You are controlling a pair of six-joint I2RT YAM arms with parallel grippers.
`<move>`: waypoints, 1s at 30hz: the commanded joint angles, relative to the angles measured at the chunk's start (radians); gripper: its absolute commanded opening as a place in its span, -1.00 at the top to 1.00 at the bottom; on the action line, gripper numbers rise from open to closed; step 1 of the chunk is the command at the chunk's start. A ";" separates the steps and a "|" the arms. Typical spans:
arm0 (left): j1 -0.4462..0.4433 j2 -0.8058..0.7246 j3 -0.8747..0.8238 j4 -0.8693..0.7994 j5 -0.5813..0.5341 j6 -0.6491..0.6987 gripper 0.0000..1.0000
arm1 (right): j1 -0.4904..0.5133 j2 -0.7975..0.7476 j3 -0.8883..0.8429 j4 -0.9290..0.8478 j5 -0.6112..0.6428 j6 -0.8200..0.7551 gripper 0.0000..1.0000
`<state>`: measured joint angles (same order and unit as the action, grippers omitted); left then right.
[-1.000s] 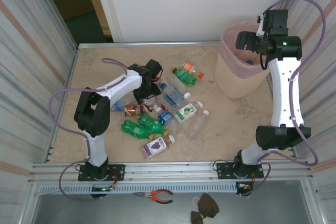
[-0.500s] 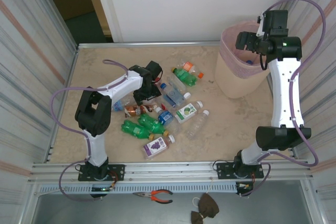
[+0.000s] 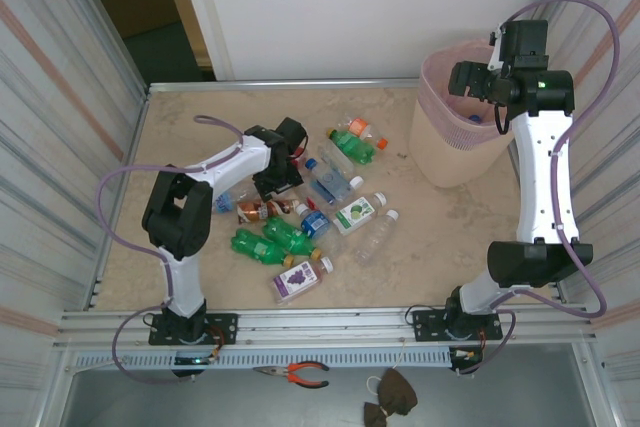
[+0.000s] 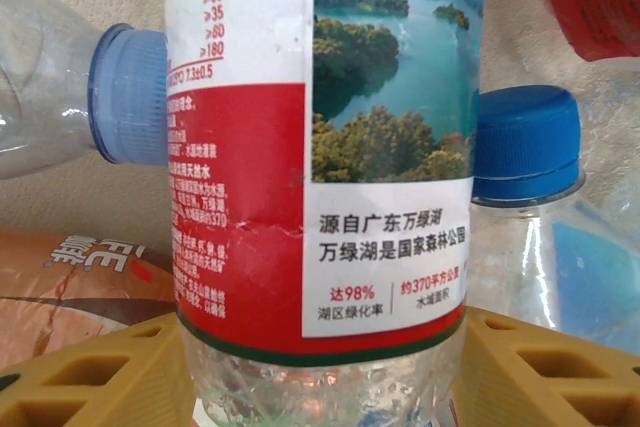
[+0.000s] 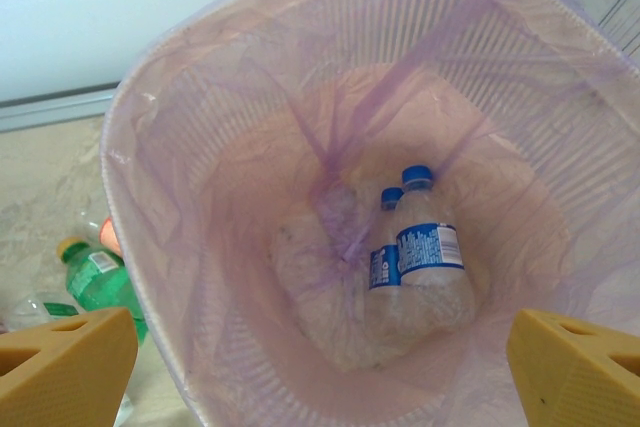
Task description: Put the plastic bottles in the bin
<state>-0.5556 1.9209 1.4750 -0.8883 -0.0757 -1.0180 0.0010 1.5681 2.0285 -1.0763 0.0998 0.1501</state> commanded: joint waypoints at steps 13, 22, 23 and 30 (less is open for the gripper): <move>0.007 -0.085 0.040 -0.050 -0.080 0.049 -0.09 | 0.014 -0.041 0.001 0.006 0.002 0.015 -0.88; 0.004 -0.169 0.026 -0.066 -0.095 0.081 -0.09 | 0.016 -0.049 0.000 0.009 -0.004 0.017 -0.88; 0.002 -0.182 0.020 -0.060 -0.101 0.096 -0.09 | 0.017 -0.049 -0.002 0.009 -0.009 0.019 -0.88; -0.054 -0.375 -0.096 0.094 -0.128 0.310 -0.10 | 0.018 -0.116 -0.117 0.062 -0.208 0.073 -0.88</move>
<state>-0.5888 1.6398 1.4250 -0.8551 -0.1688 -0.8310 0.0097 1.5047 1.9533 -1.0500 0.0113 0.1757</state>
